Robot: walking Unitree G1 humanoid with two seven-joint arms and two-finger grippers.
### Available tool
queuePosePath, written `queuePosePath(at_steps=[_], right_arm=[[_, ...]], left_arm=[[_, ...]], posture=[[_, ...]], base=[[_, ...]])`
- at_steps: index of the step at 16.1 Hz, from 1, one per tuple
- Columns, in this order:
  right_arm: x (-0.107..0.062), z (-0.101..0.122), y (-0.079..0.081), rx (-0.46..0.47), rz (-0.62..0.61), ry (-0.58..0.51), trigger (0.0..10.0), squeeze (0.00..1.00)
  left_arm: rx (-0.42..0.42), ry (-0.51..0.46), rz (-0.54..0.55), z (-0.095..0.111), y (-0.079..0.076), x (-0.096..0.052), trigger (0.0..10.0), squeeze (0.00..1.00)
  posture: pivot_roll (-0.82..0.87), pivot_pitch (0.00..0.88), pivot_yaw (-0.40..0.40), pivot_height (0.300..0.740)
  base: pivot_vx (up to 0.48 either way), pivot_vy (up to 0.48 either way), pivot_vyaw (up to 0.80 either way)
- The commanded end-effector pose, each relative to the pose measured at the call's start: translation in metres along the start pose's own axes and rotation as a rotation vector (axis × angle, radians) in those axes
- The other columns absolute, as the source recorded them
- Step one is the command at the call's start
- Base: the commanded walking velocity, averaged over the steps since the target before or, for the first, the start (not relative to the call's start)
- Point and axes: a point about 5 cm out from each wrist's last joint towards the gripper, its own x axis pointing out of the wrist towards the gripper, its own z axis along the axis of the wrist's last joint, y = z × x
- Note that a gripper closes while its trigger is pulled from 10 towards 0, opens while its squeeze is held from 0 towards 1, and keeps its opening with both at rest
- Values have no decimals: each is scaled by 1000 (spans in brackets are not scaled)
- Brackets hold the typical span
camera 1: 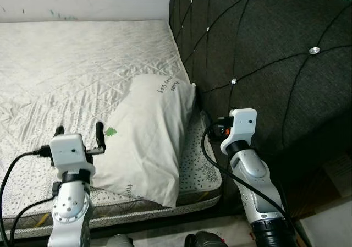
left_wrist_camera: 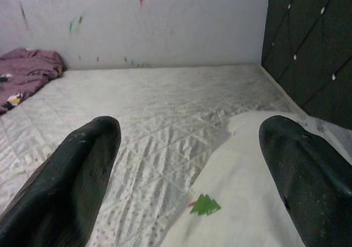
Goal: Clean up the room
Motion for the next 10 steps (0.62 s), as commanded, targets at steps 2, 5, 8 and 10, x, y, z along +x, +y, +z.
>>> queuePosePath(at_steps=[2, 5, 8, 10], right_arm=[[0, 6, 0, -4, 11, -16, 10000, 0], [1, 6, -1, -18, 18, -14, 10000, 0], [2, 5, -1, -34, 28, -10, 10000, 0], [3, 5, 0, -40, 39, -10, 10000, 0]], left_arm=[[15, 17, 6, -1, 0, 1, 10000, 0], [-9, -1, -8, 1, -2, 3, 10000, 0], [-1, -10, 4, 3, -1, 8, 10000, 0], [-1, -13, 8, 3, -1, 10, 10000, 0]], posture=[[-14, 65, -31, 676], [-15, 65, -35, 651], [-15, 63, -41, 651], [-15, 63, -41, 651]], base=[[0, 0, 0], [0, 0, 0], [0, 0, 0], [0, 0, 0]])
